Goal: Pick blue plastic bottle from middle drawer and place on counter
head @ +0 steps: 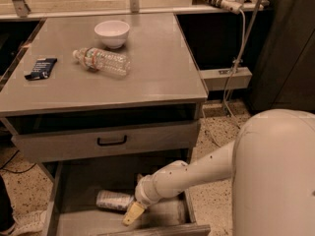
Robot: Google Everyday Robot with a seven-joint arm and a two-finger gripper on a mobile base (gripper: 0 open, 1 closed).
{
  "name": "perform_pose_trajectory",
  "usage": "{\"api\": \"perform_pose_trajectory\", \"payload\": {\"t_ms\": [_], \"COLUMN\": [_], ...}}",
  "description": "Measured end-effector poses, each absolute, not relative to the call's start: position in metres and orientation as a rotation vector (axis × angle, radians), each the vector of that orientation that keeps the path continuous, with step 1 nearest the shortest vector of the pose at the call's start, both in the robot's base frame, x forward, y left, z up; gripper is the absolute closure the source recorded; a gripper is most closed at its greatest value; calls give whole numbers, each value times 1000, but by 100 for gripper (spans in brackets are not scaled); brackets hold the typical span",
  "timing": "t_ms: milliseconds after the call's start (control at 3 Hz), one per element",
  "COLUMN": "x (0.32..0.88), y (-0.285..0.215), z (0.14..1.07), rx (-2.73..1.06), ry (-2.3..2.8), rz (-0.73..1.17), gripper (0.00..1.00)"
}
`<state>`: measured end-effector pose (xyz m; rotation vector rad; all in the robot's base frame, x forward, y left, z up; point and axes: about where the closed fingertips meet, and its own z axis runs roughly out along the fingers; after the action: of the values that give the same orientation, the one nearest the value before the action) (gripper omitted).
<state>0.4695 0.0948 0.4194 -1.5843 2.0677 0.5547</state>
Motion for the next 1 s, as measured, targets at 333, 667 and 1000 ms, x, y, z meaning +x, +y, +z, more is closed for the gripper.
{"api": "perform_pose_trajectory", "payload": {"t_ms": [333,667,1000], "x": [480,485,482], "y": [96,100,97], "z": [420,413,406], "rx": [-1571,-1529,-1486], "ry": [2064,2073,2098], "rz": [546,562,571], "gripper": [0,0,0]}}
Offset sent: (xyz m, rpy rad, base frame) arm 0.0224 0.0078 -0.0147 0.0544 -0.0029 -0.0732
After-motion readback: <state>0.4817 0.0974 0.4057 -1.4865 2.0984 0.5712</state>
